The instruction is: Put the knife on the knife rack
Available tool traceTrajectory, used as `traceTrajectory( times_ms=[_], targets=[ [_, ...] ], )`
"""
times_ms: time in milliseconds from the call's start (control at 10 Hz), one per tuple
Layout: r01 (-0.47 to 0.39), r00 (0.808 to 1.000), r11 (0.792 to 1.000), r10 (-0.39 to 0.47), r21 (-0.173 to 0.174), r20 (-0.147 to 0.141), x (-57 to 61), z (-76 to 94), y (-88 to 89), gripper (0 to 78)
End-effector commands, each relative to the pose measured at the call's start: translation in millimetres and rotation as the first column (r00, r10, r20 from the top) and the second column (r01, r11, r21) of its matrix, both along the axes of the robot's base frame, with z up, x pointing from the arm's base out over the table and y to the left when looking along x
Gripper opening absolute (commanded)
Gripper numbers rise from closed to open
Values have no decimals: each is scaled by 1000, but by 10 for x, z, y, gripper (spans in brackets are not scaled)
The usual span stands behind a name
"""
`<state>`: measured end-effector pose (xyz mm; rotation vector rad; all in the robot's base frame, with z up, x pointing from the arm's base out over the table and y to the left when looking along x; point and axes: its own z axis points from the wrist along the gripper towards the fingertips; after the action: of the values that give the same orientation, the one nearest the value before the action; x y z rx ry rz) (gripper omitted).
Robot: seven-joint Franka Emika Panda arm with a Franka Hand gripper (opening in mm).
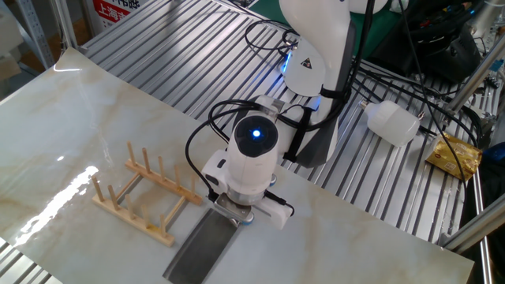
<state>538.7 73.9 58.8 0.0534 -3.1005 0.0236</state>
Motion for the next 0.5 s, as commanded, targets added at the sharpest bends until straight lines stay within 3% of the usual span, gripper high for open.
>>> traceTrajectory(
  times_ms=[100, 200, 500],
  targets=[
    [-1, 1000, 1000, 1, 0, 3, 10, 11, -1, 17],
    [26, 1000, 999, -26, -23, 14, 22, 98, -2, 17],
    [41, 999, 998, -40, -42, 17, 25, 193, -6, 17]
  ],
)
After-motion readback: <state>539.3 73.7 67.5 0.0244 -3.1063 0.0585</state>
